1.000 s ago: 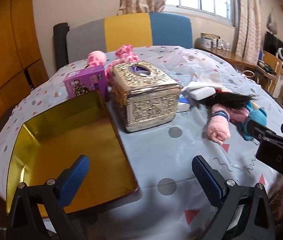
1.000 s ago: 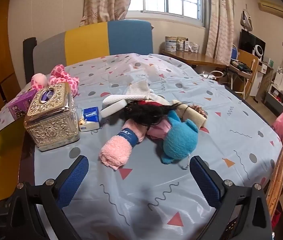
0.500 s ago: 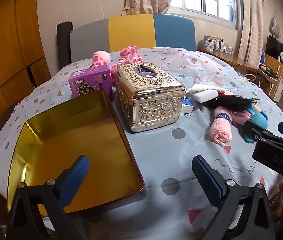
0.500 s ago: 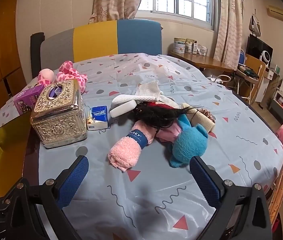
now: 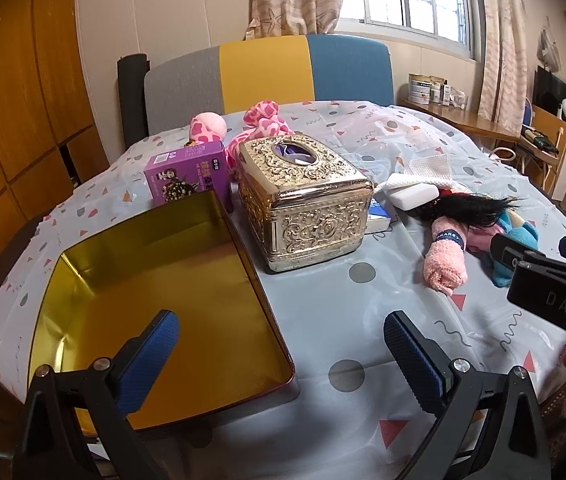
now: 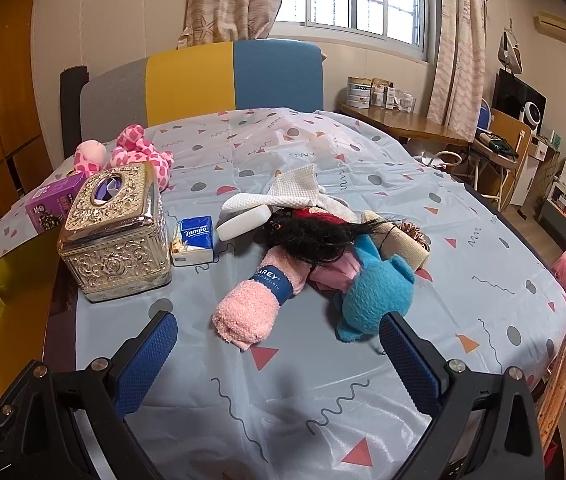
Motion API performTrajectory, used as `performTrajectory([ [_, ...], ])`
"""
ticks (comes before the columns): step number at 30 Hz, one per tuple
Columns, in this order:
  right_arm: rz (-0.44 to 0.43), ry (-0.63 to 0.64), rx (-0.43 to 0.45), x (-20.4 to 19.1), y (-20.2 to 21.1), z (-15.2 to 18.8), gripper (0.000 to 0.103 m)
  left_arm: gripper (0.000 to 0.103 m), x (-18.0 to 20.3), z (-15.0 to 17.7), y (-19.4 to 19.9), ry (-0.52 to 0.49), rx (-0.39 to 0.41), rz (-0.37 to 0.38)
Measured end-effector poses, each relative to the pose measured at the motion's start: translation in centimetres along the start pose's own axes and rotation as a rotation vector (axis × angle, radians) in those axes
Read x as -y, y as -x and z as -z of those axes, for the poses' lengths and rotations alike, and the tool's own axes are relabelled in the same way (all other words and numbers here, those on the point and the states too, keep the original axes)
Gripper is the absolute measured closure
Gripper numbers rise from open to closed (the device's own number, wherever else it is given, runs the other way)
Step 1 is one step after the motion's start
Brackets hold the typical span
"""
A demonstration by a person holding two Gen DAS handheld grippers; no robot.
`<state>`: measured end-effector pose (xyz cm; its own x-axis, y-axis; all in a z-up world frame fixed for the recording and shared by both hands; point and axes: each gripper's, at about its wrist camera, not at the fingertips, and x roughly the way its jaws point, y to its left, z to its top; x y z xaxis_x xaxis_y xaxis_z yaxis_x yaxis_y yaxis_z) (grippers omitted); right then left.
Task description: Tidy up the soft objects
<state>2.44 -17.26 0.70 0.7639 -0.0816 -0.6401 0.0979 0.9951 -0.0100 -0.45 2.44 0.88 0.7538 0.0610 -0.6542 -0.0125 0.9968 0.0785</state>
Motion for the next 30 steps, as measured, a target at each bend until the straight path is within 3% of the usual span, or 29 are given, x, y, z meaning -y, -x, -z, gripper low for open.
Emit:
performTrajectory([
  [21,0.022,-0.048,0.029,2.5,0.2,-1.3,0.000,0.000,1.2,0.2,0.5,-0.053,0.007,-0.010],
  [30,0.058,-0.076,0.061,4.9,-0.2,-3.7,0.000,0.000,1.7,0.0,0.4,-0.069,0.007,-0.006],
])
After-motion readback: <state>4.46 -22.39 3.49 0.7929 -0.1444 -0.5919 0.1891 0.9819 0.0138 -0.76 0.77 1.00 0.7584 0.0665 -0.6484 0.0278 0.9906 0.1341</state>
